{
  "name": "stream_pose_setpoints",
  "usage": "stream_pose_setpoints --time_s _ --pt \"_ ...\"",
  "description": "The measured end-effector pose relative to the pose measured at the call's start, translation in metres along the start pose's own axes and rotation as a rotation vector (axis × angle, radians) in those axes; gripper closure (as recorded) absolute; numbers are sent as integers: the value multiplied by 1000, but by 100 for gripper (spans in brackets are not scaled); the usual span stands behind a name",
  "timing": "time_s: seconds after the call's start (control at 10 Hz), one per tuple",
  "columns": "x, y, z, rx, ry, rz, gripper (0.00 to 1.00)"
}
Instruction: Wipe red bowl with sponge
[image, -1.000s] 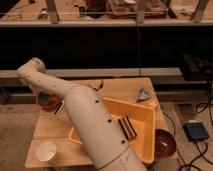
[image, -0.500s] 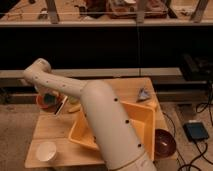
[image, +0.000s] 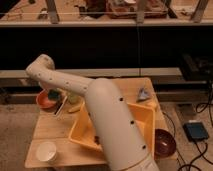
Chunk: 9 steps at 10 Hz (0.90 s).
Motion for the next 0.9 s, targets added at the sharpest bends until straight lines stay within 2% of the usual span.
stream_pose_setpoints --time_s 0.3,0.5,0.7,0.9 --pt "32 3 7 -14 21 26 90" --pt "42 0 16 -16 18 33 90" --pt "44 -16 27 -6 8 23 90" --pt "39 -44 36 14 -6 -12 90"
